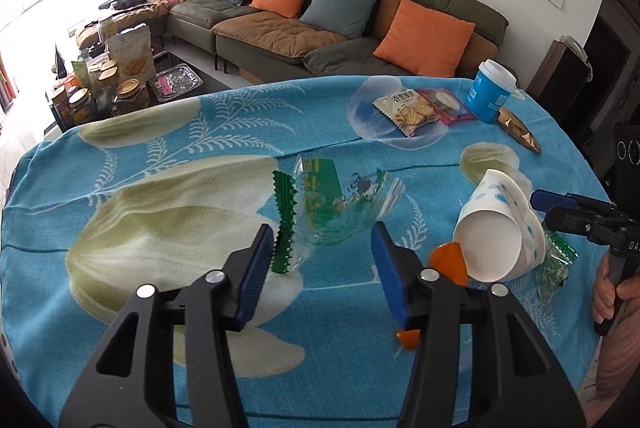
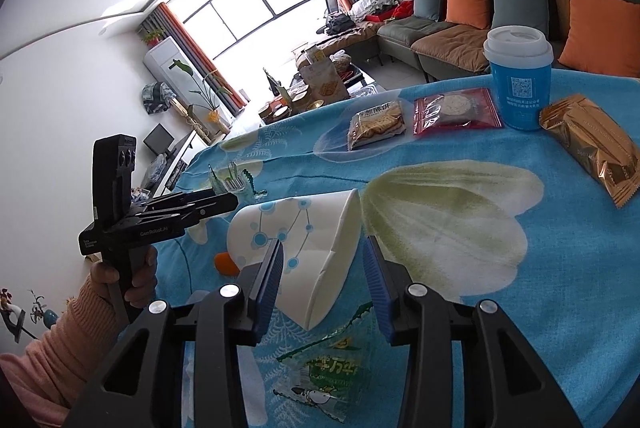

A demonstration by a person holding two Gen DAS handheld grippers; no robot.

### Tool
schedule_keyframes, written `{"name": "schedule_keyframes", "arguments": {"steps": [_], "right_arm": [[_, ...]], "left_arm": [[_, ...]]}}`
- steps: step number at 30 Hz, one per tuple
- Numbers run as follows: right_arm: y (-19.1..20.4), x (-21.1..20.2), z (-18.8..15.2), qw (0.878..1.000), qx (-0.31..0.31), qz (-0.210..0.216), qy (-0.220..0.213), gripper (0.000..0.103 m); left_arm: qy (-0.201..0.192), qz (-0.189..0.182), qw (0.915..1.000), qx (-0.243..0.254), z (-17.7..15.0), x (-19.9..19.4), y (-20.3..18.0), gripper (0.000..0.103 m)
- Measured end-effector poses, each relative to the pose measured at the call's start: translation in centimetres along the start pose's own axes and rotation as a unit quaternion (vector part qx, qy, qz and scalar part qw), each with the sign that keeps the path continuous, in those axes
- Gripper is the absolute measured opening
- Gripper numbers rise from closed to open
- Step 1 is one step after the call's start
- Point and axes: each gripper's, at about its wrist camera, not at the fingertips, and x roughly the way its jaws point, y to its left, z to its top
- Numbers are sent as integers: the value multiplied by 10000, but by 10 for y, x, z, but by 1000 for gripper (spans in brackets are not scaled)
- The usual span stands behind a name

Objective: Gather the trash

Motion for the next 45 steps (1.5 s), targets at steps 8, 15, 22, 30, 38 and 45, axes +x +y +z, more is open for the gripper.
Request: {"name": "schedule_keyframes", "arguments": {"steps": [8,15,22,30,38,45], "right_arm": [[1,11,-3,9994,13,236,257,39],[2,15,-4,9985,-11,410,375,25],[11,9,-3,9981,-167,522,282,10],[38,-1,-1,9968,-599,510,135,2],[61,-16,-6,9952,-815,531,-136,2],[93,-8,-18,9908,-1010,901,-38,2]], "left_arm": [[4,79,10000,-12,-7,0,-4,20],[-250,195,9994,-139,-19,-28,-6,19],[-509,353,9977,-278,-48,-68,-7,19],[-663,571,9949,-498,-91,-108,-6,19],[-771,660,9908,-892,-136,-140,0,19],[-875,886,9865,-1067,-169,-171,-2,19]]}}
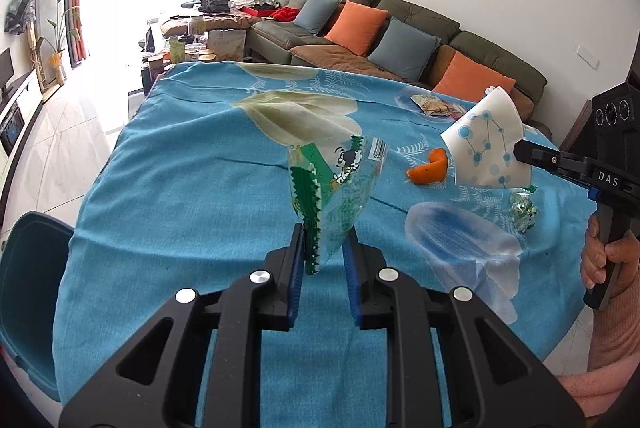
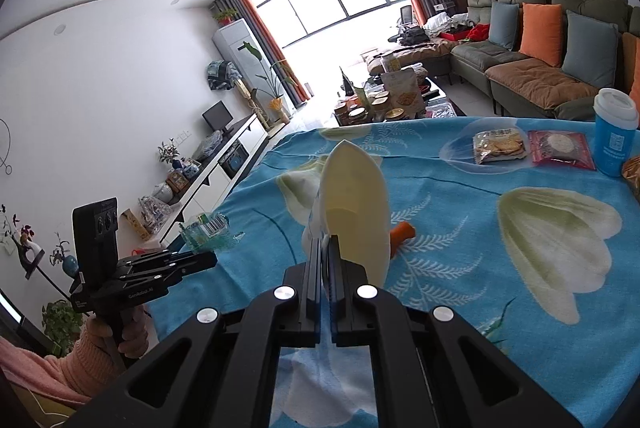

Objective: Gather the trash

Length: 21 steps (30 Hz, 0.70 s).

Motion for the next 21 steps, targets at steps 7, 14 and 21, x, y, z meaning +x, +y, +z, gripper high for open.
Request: {"name": "schedule_keyframes", "arguments": {"steps": [7,14,21], "right_arm": [[30,24,-2,9989,-114,435,149,2],[56,46,-2,9966,-266,710,325,2],[78,63,-6,9940,-389,906,474,2]], "left_arm": [[-99,179,9997,-141,-13,-29,8,19],[-126,293,9990,-312,-27,-47,19,19],[-176,333,9980,-505,-37,-59,31,19]]}}
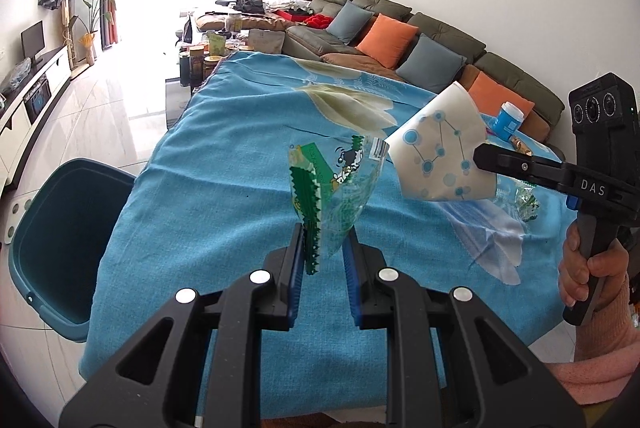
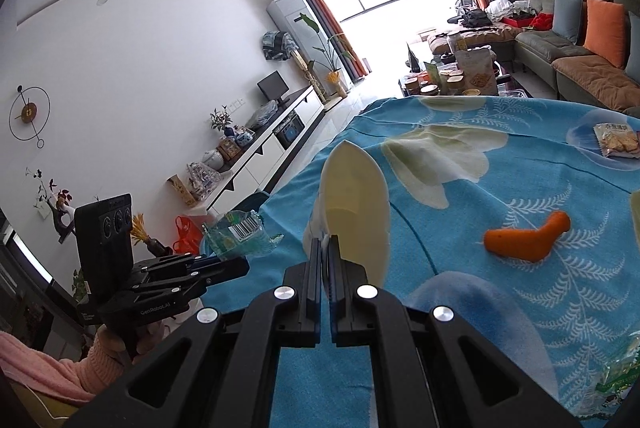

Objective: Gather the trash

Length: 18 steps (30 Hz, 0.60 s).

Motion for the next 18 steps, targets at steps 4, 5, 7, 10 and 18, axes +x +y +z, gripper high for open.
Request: {"name": "schedule_keyframes", "arguments": {"steps": [4,5,7,10,18], "right_arm": [[11,9,-4,9999,-51,102,78,2],[13,11,-3,9999,-68,124,93,2],[15,18,-1,9997,-110,167,126,2],[22,26,1,9994,-174,235,160,2],[35,51,7,9984,-278,405,288,2]], "left_arm": [[-49,78,9999,-69,-2,-6,7,19],[-63,98,9999,-93,-2,-7,8,19],[-90,147,9998,-137,-4,-10,13,19],[-126,214,9995,-195,-6,-16,19,19],[-173,374,9986,-343,-9,-25,35,19]]}}
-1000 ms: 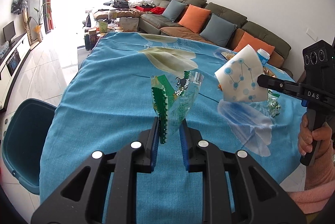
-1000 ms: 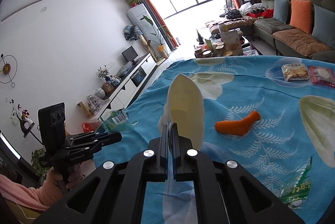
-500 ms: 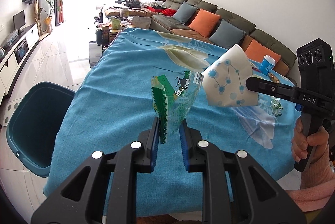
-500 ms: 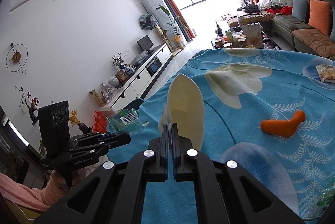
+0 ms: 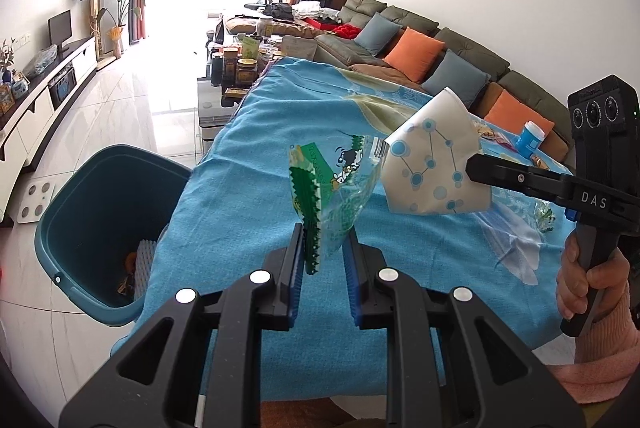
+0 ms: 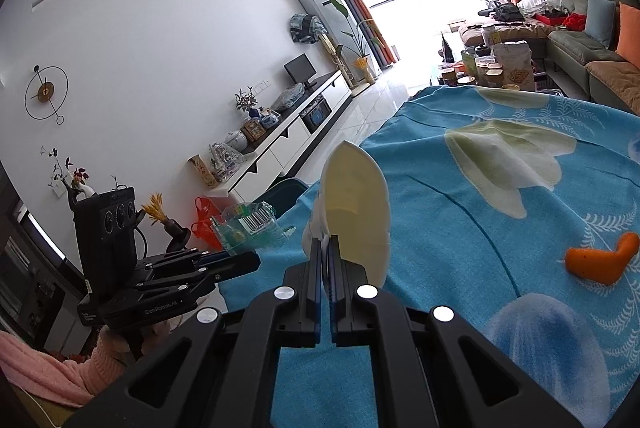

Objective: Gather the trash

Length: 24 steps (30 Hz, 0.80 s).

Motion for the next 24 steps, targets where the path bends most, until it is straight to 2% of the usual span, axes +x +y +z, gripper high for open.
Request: {"name": "schedule_keyframes", "arguments": {"steps": [24], "right_arm": [[35,58,22,9978,-259,529,291,2]], "left_arm": [[-250,637,9970,-354,4,-28,56,19]]}}
